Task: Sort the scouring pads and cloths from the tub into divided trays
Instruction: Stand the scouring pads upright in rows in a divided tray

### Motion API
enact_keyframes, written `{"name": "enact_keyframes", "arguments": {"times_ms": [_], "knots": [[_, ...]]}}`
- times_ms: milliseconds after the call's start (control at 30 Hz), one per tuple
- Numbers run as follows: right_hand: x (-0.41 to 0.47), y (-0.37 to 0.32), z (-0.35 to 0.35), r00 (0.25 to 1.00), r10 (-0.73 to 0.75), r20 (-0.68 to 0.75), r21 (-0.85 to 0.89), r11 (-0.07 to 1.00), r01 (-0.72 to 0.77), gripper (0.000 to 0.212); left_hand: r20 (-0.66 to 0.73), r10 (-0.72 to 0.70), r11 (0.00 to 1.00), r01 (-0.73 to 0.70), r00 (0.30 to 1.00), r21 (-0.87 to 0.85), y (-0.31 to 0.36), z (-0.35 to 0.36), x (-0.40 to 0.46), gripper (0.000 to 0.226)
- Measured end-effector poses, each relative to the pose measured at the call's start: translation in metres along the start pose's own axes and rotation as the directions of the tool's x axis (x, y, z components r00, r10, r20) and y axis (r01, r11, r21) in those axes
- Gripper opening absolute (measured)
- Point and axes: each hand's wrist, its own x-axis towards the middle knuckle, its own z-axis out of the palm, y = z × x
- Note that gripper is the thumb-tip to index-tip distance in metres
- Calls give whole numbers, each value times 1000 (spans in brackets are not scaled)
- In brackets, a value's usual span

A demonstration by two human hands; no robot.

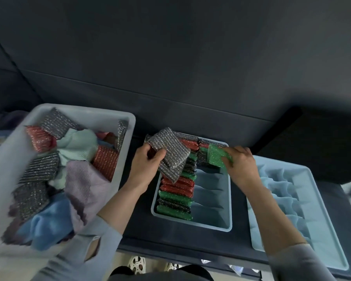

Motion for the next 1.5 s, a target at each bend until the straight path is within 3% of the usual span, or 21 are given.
{"name": "enact_keyframes", "arguments": {"times_ms": [167, 267, 533, 767, 867, 1000, 1100, 1267, 1367, 1467, 1500], "knots": [[11, -17, 12, 989, -84, 124, -70, 993, 93, 29, 14, 35, 999, -35, 999, -4, 1, -3, -1, 23], [16, -24, 18, 989, -89, 116, 10, 996, 88, 34, 11, 55, 998, -55, 998, 0, -1, -4, 0, 13], [14, -30, 18, 994, -36, -101, 103, 994, 47, 26, 17, 40, 999, -39, 999, -21, -12, -9, 6, 44], [-2, -4, 37, 999, -41, 9, -66, 997, 42, 33, 28, 64, 998, -63, 998, -30, -12, -8, 4, 37], [-1, -5, 37, 996, -72, -49, -99, 993, 67, 30, 34, 62, 998, -61, 998, -28, -13, -5, 4, 49], [-8, -7, 40, 997, -81, 6, -86, 993, 81, 43, 45, 54, 999, -53, 998, -10, -17, -3, 2, 66], [-5, -7, 37, 999, -44, 20, -173, 984, 46, 45, 49, 73, 997, -73, 996, -9, -17, -3, 1, 55], [-9, -27, 42, 971, 8, 240, -256, 965, 55, 48, 29, 61, 998, -62, 998, 16, -16, -4, 1, 66], [-14, -29, 45, 981, 49, 187, -125, 992, -25, 53, 47, 62, 998, -63, 997, 26, -18, -5, -2, 83], [-8, -46, 20, 994, 103, -35, 179, 979, -95, 18, 86, 56, 998, -59, 995, 38, -19, -5, -3, 89], [-6, -56, 8, 992, 128, -19, 317, 941, -116, 14, 106, 53, 998, -57, 993, 39, -18, -3, -4, 85]]}}
